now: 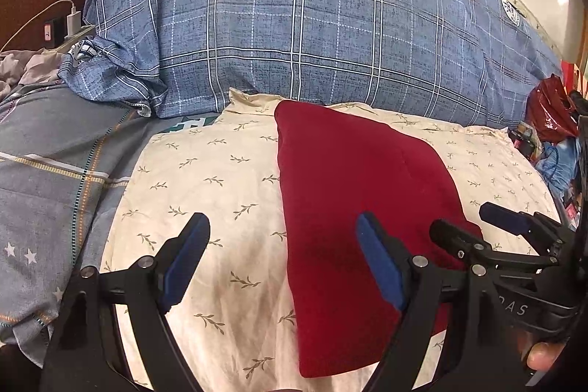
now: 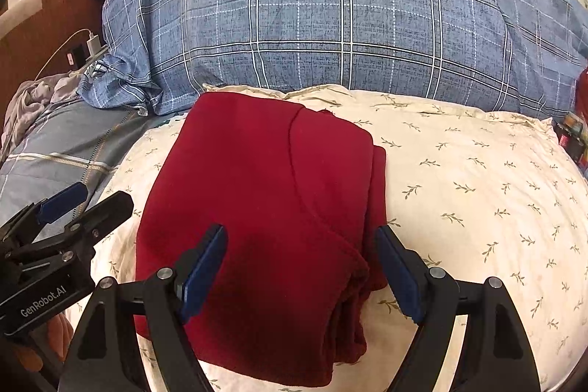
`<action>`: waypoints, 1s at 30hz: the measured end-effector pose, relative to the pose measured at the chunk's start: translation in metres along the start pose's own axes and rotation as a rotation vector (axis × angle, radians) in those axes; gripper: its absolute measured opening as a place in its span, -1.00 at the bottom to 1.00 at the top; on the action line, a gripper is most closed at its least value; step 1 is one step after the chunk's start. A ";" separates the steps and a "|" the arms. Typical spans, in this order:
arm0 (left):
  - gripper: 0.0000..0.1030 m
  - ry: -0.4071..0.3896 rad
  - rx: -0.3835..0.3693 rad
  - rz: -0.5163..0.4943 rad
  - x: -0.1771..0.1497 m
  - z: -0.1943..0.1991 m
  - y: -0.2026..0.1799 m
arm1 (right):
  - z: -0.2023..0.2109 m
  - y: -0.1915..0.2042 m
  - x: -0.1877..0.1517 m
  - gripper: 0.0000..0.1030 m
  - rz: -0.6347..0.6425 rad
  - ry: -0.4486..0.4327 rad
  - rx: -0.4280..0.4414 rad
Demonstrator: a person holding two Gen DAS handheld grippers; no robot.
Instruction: Fold small clothes
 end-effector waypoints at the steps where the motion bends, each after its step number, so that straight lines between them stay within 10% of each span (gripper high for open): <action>1: 0.60 0.000 0.001 0.001 0.000 0.000 0.000 | -0.001 0.000 0.000 0.61 0.000 0.001 0.001; 30: 0.60 0.021 0.004 0.000 -0.002 -0.008 0.005 | -0.009 0.006 0.000 0.61 0.003 0.021 0.011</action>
Point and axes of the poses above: each gripper's, at about its wrist camera, not at the fingertips, and z roughly against the way its jaws point, y to its left, x to its top, the point moved 7 cm from there along -z, roughly the way its jaws point, and after that the axes turned 15 degrees about y, right-handed, at the moved point
